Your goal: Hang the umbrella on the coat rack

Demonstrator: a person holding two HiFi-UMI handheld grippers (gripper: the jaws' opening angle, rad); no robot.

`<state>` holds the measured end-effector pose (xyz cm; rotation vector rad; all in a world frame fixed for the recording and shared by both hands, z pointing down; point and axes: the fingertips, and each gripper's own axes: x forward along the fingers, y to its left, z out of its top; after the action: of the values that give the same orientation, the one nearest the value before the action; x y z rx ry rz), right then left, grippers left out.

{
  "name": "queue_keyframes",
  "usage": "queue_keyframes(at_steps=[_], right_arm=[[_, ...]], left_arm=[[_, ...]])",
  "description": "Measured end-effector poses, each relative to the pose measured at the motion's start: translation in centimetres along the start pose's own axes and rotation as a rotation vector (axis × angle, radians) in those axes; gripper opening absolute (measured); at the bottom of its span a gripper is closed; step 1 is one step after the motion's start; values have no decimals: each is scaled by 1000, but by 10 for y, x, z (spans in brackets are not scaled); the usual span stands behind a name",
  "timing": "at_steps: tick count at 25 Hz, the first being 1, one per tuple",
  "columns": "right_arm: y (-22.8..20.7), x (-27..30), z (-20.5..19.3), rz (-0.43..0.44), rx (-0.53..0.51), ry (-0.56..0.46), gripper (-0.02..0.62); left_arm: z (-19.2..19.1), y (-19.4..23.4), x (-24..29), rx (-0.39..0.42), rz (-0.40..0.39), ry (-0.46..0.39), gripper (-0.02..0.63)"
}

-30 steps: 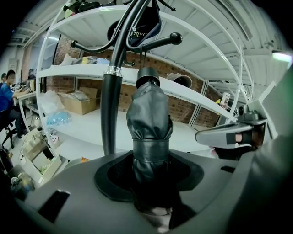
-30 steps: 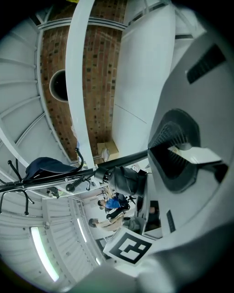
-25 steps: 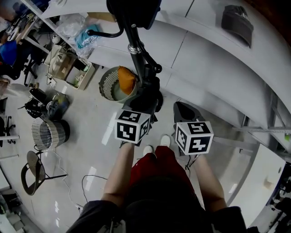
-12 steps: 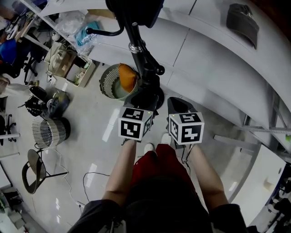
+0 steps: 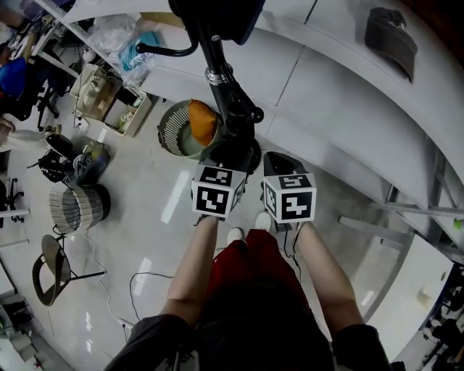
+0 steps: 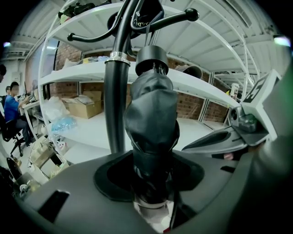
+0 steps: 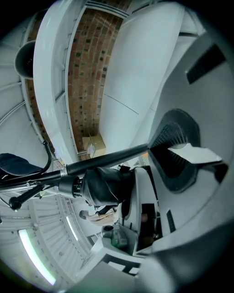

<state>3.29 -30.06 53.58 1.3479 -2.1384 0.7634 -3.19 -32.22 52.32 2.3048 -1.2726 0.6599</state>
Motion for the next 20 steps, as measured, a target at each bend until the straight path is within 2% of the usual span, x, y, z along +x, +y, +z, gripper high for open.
queue_keyframes(at_steps=[20], right_arm=[[-3, 19, 0, -16, -30, 23, 18]], left_arm=[[5, 11, 27, 27, 14, -23, 212]])
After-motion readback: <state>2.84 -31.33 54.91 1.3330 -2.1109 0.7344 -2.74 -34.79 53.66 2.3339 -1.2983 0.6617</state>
